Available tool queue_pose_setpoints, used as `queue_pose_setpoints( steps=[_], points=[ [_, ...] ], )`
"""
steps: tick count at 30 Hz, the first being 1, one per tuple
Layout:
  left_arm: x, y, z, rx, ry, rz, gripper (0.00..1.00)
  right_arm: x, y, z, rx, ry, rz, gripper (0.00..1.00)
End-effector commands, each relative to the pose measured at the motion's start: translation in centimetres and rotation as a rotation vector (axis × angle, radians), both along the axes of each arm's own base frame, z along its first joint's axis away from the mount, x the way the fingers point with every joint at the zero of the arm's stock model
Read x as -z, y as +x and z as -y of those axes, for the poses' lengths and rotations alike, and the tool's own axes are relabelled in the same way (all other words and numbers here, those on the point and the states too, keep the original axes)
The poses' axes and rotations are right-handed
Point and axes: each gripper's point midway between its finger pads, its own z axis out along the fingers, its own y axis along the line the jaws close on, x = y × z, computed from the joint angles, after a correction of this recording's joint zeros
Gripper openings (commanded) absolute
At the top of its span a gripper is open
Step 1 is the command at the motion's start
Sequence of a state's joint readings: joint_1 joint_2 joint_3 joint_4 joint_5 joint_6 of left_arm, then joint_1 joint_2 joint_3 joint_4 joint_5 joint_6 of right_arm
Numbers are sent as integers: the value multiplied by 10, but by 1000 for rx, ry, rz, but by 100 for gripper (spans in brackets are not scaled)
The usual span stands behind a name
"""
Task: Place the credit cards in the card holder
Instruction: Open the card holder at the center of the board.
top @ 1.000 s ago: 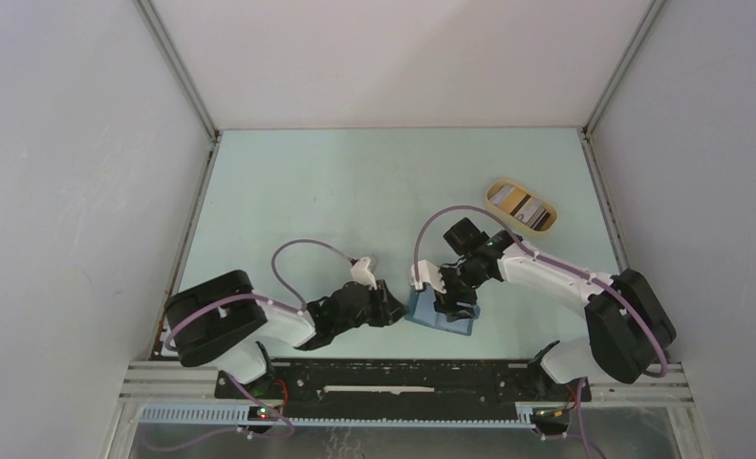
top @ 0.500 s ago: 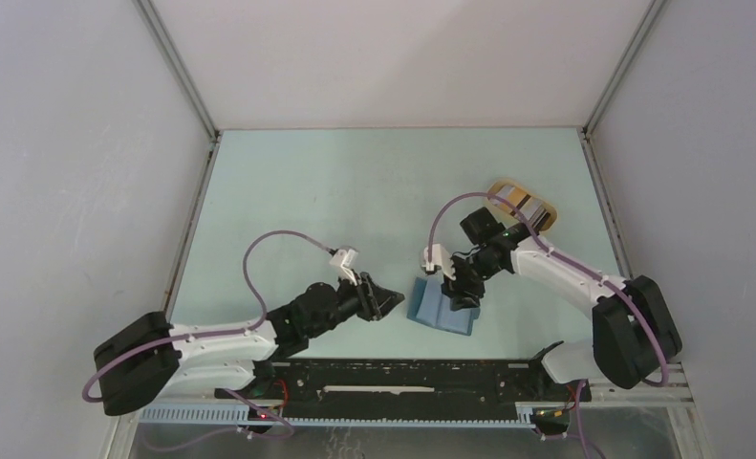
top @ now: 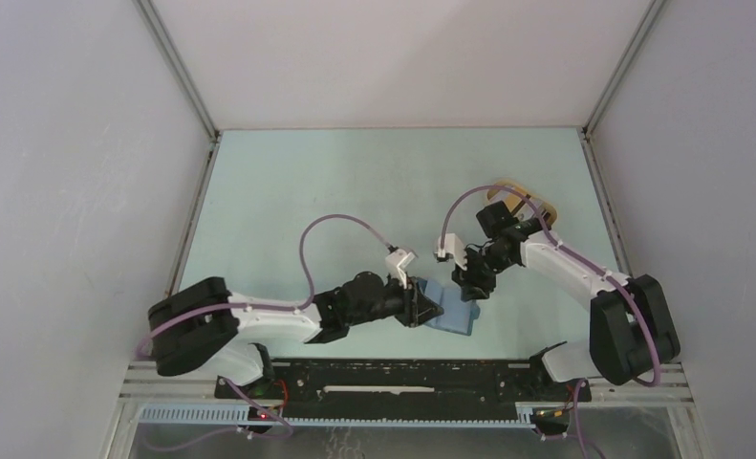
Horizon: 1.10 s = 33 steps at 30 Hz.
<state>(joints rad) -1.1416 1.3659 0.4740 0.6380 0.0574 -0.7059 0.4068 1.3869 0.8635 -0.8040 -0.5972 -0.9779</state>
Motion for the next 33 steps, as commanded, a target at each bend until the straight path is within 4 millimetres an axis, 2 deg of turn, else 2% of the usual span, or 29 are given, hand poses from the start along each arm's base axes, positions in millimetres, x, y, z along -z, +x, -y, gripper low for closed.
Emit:
queue_pose_setpoints(
  steps=[1, 7, 12, 20, 33],
  points=[
    [-2, 6, 26, 39, 24, 44, 35, -2, 12, 4, 38, -18, 2, 46],
    [47, 30, 19, -73, 254, 30, 37, 10, 12, 7, 42, -63, -23, 44],
    [67, 38, 15, -108, 336, 27, 39, 19, 14, 11, 59, -104, -36, 45],
    [79, 38, 11, -112, 364, 18, 42, 29, 16, 11, 74, -150, -44, 49],
    [79, 29, 16, -79, 280, 0, 44, 34, 29, 7, 140, -172, -15, 55]
  ],
)
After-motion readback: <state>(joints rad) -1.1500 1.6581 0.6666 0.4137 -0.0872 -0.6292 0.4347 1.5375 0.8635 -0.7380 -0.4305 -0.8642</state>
